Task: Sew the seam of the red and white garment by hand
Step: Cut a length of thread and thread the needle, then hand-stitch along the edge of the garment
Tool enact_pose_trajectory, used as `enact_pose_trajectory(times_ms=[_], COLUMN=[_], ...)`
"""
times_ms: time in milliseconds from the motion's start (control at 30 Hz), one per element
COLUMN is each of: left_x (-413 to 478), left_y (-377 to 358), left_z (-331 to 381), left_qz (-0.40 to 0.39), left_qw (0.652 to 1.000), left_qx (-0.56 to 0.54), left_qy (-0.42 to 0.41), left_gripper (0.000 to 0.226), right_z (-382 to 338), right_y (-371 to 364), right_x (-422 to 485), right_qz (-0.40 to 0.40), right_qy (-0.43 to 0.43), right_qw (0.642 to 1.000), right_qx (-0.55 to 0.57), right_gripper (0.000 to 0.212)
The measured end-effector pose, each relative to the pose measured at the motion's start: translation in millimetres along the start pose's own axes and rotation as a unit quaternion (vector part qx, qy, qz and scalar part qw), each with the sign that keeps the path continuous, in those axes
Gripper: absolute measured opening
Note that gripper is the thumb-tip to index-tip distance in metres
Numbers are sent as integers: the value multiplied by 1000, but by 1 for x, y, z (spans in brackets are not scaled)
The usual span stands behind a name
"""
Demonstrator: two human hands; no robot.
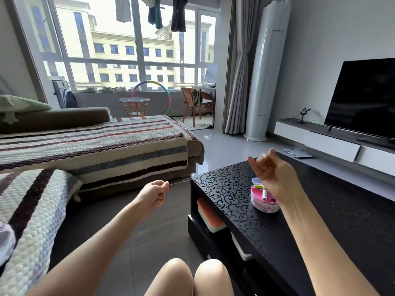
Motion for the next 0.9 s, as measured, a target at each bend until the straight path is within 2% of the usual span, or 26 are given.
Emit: enact_pose_trajectory(times_ms=[100, 133, 200, 267, 333, 500, 667, 800, 900], left_x=[-8, -11, -13, -16, -20, -37, -66, -105, -139], left_y=[-13, -17, -13, -4, 5, 52, 143, 230, 298], left_z=[-2, -5, -8, -5, -2, 21, 21, 7, -4], left_qz=[-17, -31, -30, -11, 6, 95, 190, 283, 363], left_qw=[994, 987, 973, 973, 975, 979, 964, 924, 855], left_qx=[99, 150, 215, 212, 201, 167, 185, 254, 362], left_qy=[31, 50, 82, 87, 90, 64, 28, 33, 73], left_gripper=[20, 25, 53, 67, 69, 52, 20, 12, 12], right_z=[11, 10, 3, -8, -14, 25, 124, 218, 280], right_y=[-25, -34, -53, -67, -74, -94, -123, -139, -146], right_x=[5, 8, 15, 22, 29, 30, 24, 17, 10], right_qz=[-32, -45, -61, -62, -53, -68, -133, -170, -200], right_qy=[25, 42, 68, 83, 83, 40, -29, -95, -106], right_qw=[996, 991, 981, 974, 967, 956, 939, 922, 891], right_qx=[-76, -116, -170, -204, -233, -283, -315, -335, -394], right_gripper=[38, 41, 37, 34, 34, 21, 23, 27, 24])
Point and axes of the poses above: each hand's wrist, its own x-axis towards the middle knuckle, its own y-axis out of the back of the hand, z = x × y, the point moved 10 cm from there along x, towards the middle knuckle, and after that the axes turned 4 degrees about x, right-handed, at the moved point
